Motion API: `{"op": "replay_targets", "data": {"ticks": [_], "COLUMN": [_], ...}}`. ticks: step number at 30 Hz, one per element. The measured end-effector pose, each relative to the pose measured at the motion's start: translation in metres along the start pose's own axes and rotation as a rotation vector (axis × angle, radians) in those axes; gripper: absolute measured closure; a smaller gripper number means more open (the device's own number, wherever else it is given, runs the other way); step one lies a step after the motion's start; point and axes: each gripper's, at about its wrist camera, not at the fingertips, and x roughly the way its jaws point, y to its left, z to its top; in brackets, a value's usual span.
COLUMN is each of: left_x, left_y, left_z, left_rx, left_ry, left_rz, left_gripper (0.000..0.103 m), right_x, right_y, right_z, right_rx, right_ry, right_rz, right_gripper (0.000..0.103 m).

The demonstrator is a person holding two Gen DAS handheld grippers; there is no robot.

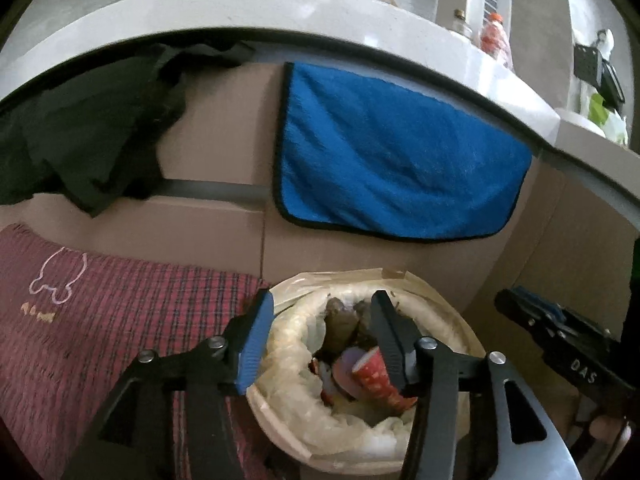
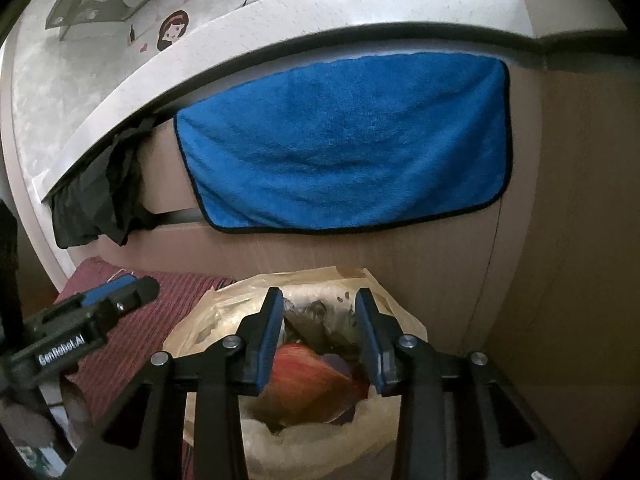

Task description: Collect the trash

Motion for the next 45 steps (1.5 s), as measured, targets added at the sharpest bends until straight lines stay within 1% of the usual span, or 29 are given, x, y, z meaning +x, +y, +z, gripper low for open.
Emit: {"op": "replay_targets", "data": {"ticks": [4,6,11,16,20,22,27,30,32,35,38,41,45], "left_x": [-0.032,-0.049,-0.109,-0.169,-0.202,-0.216,-0.251,-0.267,-0.272,-0.280,-0.291,-0.300,-0.302], "left_y": [0.006,0.008,0.013,0.016,0.011,0.003,-0.028,-0.041,-0.044,-0.040,-0.037,-0.036,-0.038], "left_z": [-0.007,-0.011,-0.029,-0.056,-0.077,-0.089,-0.126,-0.146,-0.151,-0.153,-0.152,-0.154,-0.156], "left_rx": [-0.022,-0.029,-0.046,-0.064,-0.065,-0.045,0.128,0.204,0.220,0.194,0.165,0.153,0.158], "left_ry": [-0.020,-0.032,-0.061,-0.082,-0.079,-0.073,-0.083,-0.105,-0.098,-0.102,-0.142,-0.179,-0.184], "left_rz": [0.035,0.045,0.075,0.080,0.135,0.172,0.265,0.302,0.306,0.302,0.302,0.293,0.308], "left_gripper": [0.047,0.046,0.046,0.046,0.046,0.046,0.046,0.046,0.046,0.046,0.046,0.046,0.046], "right_x": [-0.020,-0.032,-0.073,-0.119,-0.150,-0.163,-0.195,-0.215,-0.227,-0.240,-0.250,-0.252,-0.252], "right_y": [0.008,0.015,0.041,0.070,0.091,0.100,0.110,0.112,0.117,0.125,0.128,0.127,0.122], "right_z": [-0.005,-0.007,-0.020,-0.044,-0.070,-0.083,-0.111,-0.126,-0.134,-0.143,-0.150,-0.154,-0.157], "right_rx": [0.003,0.000,-0.033,-0.071,-0.116,-0.140,-0.162,-0.133,-0.146,-0.169,-0.167,-0.159,-0.130], "right_ry": [-0.011,-0.019,-0.046,-0.058,-0.055,-0.053,-0.074,-0.090,-0.109,-0.147,-0.168,-0.167,-0.151], "right_rz": [-0.001,0.001,0.003,0.015,0.016,0.009,-0.021,-0.008,-0.020,-0.045,-0.040,-0.048,-0.039], "right_gripper": [0.068,0.068,0.067,0.064,0.064,0.064,0.063,0.063,0.063,0.063,0.062,0.062,0.062]}}
